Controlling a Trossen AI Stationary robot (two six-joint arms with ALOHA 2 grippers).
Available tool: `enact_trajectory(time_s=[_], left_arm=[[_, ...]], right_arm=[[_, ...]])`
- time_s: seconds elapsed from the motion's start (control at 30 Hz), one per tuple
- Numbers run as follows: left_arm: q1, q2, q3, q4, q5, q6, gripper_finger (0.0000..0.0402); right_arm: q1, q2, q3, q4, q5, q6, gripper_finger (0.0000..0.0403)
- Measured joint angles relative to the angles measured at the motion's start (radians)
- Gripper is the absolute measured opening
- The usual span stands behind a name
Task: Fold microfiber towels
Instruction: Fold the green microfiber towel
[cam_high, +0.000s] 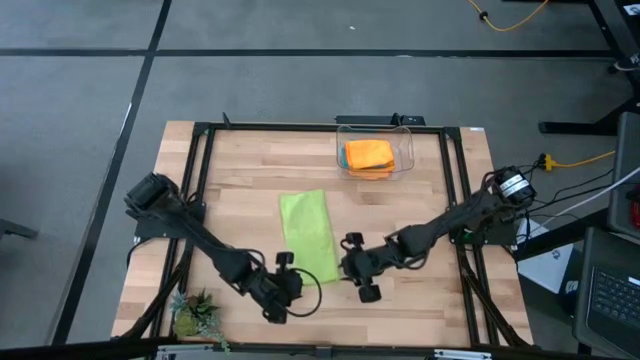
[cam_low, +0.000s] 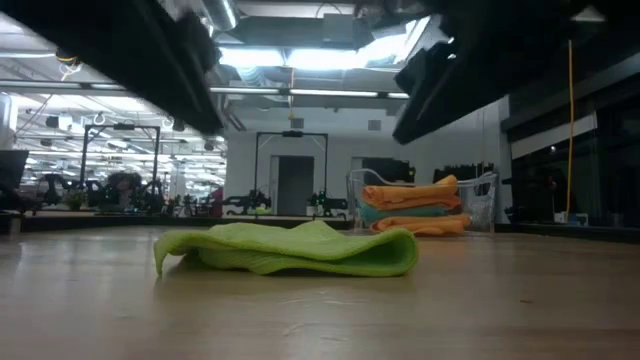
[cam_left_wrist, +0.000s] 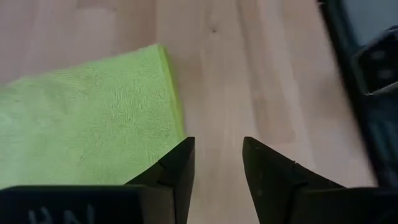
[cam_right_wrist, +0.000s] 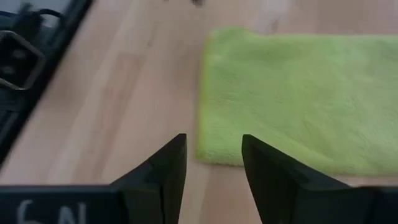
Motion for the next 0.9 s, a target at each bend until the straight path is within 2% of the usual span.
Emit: enact_trajectory(time_s=[0.13,0.47,0.67,0.9], left_arm=[[0.019,0.065,0.000,0.031,-0.001,-0.001,0.0147],[0.050,0.126,0.000,0.034,0.003,-0.022,0.0221],[0.053,0.170,0.000,0.007,-0.004,0.049,0.0223],[0.068,0.188,0.003,0.005,0.010,0.053,0.0221]], right_arm=[[0.016,0.000,-0.019,0.048,0.004,-0.041,0.0158],[0.020,0.004,-0.022,0.081,0.006,-0.192,0.0158],[0.020,0.043,-0.021,0.103,0.004,-0.227,0.0159],[0.019,0.124,-0.021,0.187,-0.055,-0.260,0.0159]])
